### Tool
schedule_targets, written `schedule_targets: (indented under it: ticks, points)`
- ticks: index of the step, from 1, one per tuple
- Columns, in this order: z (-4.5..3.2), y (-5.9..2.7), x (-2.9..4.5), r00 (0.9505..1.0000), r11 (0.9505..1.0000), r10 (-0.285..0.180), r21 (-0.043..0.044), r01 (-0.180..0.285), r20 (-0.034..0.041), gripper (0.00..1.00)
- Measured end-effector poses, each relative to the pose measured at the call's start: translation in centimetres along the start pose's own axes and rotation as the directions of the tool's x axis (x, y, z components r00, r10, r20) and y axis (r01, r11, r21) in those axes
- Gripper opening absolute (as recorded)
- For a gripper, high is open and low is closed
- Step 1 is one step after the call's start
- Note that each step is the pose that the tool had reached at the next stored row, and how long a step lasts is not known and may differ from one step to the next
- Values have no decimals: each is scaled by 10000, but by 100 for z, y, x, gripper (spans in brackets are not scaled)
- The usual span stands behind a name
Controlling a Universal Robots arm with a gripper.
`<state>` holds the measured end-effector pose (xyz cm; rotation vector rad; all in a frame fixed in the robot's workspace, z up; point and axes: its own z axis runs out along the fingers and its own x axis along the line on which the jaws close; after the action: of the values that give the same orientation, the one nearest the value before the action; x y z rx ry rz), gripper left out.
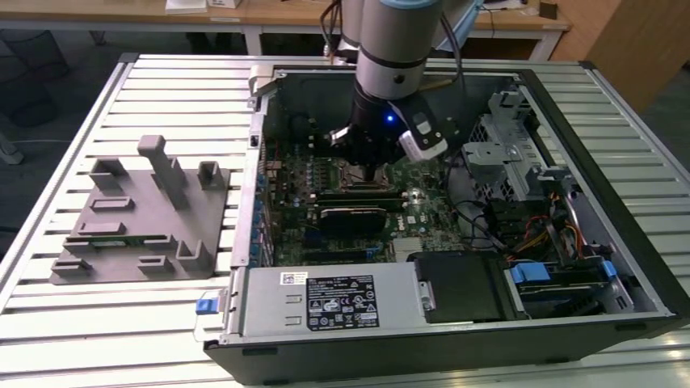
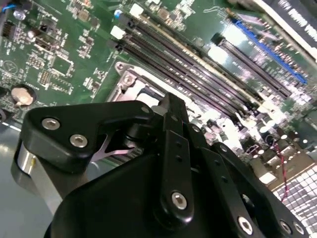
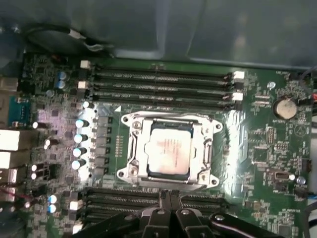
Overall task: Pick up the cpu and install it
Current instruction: 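Install the second cpu locking lever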
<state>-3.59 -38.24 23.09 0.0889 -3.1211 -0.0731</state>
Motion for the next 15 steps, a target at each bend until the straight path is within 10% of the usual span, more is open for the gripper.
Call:
schedule_targets:
  ticks: [8, 15]
  points:
    - [43, -34, 147, 10000, 10000, -4, -39, 4, 2, 11]
    - [100, -60, 161, 10000, 9996, -10, -282, 10, 14, 11]
